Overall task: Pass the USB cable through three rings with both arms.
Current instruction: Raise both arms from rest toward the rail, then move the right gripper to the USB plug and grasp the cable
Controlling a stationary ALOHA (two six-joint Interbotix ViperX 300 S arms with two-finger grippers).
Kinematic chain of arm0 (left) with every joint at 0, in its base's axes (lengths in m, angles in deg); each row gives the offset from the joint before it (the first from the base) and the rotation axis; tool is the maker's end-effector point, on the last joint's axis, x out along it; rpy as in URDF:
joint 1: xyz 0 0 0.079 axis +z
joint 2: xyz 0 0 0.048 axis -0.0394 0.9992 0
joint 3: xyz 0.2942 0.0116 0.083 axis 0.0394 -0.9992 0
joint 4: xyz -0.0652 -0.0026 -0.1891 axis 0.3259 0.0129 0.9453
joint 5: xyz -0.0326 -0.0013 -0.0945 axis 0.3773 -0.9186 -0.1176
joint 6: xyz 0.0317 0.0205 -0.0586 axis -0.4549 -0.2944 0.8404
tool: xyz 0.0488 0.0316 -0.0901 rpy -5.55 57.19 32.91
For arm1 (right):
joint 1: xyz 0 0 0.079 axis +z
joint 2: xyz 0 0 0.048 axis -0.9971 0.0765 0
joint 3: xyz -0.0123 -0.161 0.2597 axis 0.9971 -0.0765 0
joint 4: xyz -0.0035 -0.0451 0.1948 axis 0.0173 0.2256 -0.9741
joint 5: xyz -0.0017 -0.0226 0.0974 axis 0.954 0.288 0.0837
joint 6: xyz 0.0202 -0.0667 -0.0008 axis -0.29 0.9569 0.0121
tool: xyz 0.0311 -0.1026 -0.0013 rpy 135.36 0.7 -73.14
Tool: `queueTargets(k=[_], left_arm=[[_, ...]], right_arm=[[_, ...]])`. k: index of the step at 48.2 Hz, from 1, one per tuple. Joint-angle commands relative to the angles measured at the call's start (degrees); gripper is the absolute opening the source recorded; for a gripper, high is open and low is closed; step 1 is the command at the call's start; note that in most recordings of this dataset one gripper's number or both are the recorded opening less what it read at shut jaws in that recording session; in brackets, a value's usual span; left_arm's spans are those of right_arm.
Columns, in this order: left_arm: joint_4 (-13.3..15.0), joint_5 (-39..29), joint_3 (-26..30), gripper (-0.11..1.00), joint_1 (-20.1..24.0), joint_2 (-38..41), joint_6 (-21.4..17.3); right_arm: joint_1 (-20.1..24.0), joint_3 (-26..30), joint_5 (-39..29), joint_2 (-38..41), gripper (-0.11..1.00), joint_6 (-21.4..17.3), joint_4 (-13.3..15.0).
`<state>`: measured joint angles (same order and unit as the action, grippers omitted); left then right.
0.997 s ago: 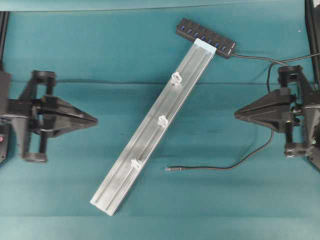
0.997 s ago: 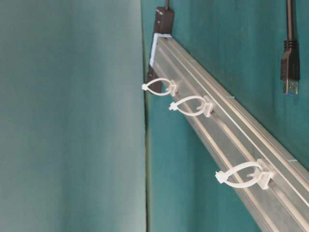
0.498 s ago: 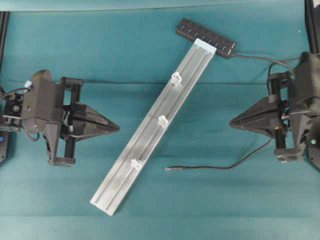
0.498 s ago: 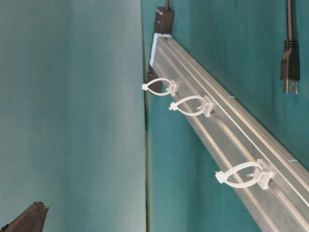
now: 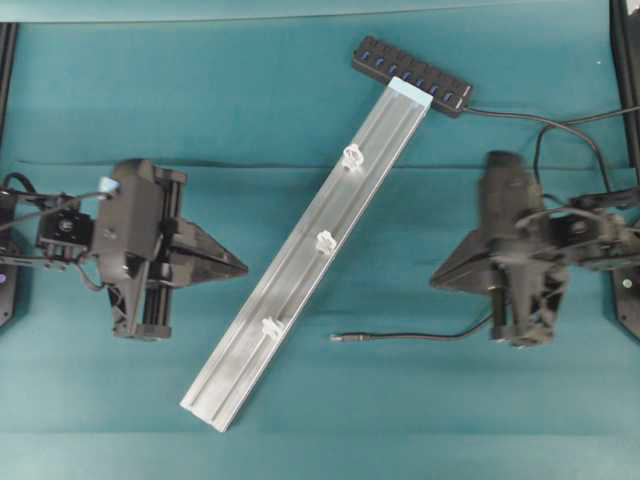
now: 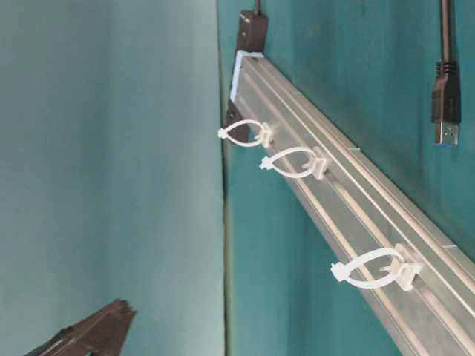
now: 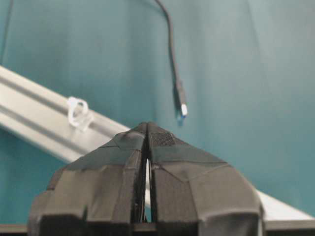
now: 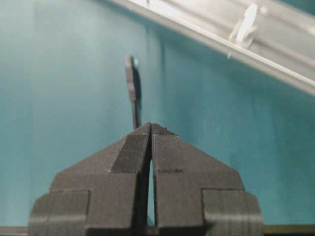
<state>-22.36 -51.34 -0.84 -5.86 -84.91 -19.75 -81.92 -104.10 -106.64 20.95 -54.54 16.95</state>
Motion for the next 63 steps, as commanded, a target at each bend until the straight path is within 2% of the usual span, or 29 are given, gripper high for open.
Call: queueTargets(k=[1, 25, 30, 34, 44, 48, 50, 63], left_arm=[[-0.26, 0.18, 1.58, -0.01, -0.09, 0.00, -0.53], [-0.26, -0.26, 1.49, -0.01, -0.18, 0.00, -0.88], [-0.26, 0.09, 1.41, -0.01, -0.09, -0.09, -0.88], [-0.26, 0.35, 1.41, -0.01, -0.09, -0.09, -0.79], [-0.26, 0.62, 1.14, -0.01, -0.09, -0.18, -0.35], [-0.26, 0.62, 0.53, -0.01, -0.09, -0.53, -0.09], [-0.26, 0.62, 0.26, -0.01, -0.09, -0.88, -0.09], [-0.26, 1.05, -2.02, -0.01, 0.00, -4.75, 1.58]], right_arm=[[0.18, 2.02, -1.93, 2.46, 0.00, -0.18, -0.09], [0.18, 8.79, -11.95, 10.63, 0.00, -0.53, 0.09], [0.18, 10.02, -14.41, 11.60, 0.04, -0.62, 0.00], [0.18, 10.99, -16.35, 12.66, 0.16, -1.23, 0.00], [0.26, 13.54, -22.24, 16.44, 0.73, -4.66, 0.09], [0.62, 14.24, -22.76, 17.93, 0.89, -5.01, 0.44], [0.88, 14.50, -22.68, 18.63, 0.91, -5.01, 0.53], [4.13, 17.14, -19.78, 22.76, 0.85, -5.19, 0.53]])
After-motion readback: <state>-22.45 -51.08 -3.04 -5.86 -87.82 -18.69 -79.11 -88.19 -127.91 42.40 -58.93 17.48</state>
